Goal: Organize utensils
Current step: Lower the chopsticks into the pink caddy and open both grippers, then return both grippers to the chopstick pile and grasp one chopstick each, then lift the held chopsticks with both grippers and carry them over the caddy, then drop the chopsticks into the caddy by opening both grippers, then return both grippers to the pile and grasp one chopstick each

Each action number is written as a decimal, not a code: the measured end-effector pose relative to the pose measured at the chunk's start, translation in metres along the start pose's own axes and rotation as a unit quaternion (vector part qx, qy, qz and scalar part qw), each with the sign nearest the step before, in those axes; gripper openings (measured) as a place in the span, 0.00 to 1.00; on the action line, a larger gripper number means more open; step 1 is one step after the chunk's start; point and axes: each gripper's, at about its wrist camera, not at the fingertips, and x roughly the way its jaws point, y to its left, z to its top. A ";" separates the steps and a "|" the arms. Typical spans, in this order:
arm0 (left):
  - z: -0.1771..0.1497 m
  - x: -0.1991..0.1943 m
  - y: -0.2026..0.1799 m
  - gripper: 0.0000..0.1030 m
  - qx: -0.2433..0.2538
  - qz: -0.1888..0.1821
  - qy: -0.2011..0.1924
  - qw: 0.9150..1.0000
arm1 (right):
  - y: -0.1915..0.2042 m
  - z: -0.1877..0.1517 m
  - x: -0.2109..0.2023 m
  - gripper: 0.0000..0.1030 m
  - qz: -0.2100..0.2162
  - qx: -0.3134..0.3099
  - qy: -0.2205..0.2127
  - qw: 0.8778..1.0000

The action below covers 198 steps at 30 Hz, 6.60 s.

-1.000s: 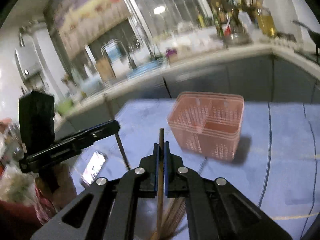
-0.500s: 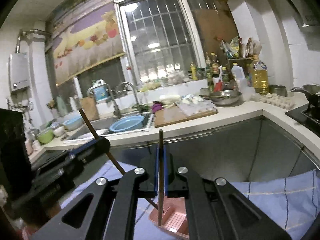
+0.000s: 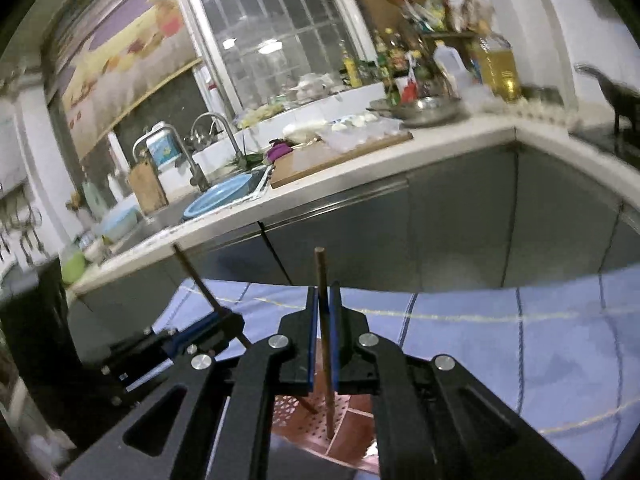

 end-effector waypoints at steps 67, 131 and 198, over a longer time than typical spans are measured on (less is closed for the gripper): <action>-0.220 -0.066 -0.061 0.31 0.022 -0.112 0.196 0.974 | 0.045 -0.268 -0.076 0.24 -0.060 -0.049 0.189 0.979; -0.066 -0.153 0.006 0.04 -0.041 -0.102 -0.057 0.992 | 0.049 -0.132 -0.121 0.05 0.042 -0.021 0.003 0.999; -0.241 -0.101 -0.046 0.15 -0.004 -0.126 0.173 0.977 | 0.068 -0.278 -0.086 0.14 -0.059 -0.019 0.167 0.984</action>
